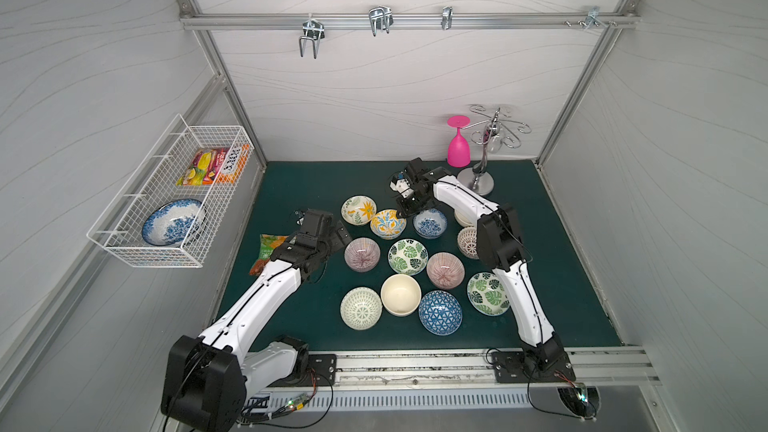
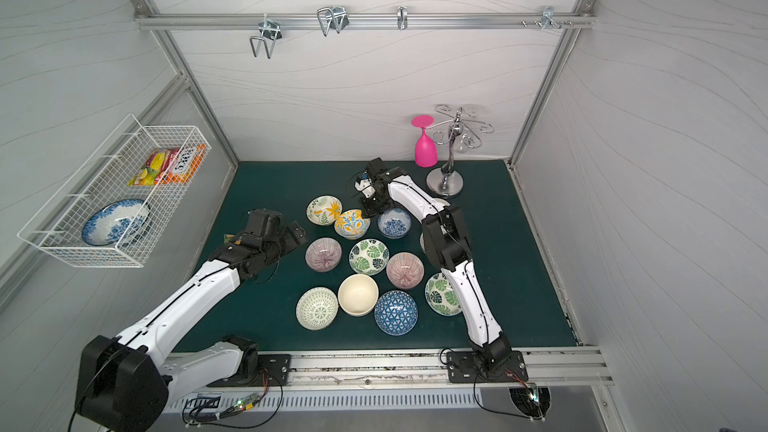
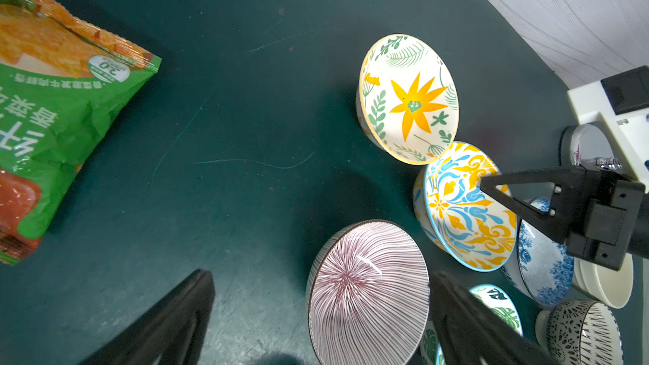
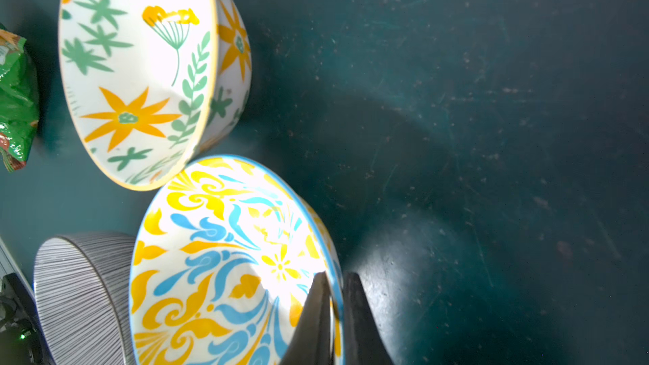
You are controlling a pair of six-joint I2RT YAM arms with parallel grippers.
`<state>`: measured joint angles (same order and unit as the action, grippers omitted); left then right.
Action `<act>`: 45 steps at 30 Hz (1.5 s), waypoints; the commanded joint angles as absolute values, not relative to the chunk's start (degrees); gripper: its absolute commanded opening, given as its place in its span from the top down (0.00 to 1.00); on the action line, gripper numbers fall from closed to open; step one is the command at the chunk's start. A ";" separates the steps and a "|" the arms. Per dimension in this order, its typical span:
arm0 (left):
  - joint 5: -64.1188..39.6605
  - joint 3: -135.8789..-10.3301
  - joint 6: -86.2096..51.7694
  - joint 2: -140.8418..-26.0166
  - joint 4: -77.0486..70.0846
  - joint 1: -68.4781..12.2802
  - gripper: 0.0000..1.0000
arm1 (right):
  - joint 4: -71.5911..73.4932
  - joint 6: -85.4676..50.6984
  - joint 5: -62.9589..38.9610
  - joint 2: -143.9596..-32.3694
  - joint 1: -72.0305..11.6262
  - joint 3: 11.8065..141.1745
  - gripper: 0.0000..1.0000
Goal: Stack the bowls
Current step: Adjust the bowl at the center of the board.
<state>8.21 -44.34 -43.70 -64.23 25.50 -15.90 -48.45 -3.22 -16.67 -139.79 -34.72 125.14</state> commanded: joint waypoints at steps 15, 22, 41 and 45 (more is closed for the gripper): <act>8.00 -47.07 -45.37 -66.87 26.20 -13.97 0.00 | -28.92 -9.84 -5.06 -134.20 -34.36 110.93 1.00; 7.56 -47.50 -45.07 -67.59 26.28 -13.97 0.00 | -28.02 -9.99 -2.99 -134.51 -34.71 110.33 1.00; 6.20 -60.99 -43.09 -82.96 31.70 -11.53 0.00 | -28.22 -13.83 -10.52 -120.59 -32.12 106.24 0.01; 7.74 -65.27 -42.77 -88.17 31.82 -11.13 0.01 | -26.66 -14.07 -9.30 -116.24 -31.95 103.40 0.01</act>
<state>5.91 -61.25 -43.90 -86.00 30.63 -11.60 -28.67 -13.28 -9.28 -119.70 -31.75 104.55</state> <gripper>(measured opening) 0.989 0.989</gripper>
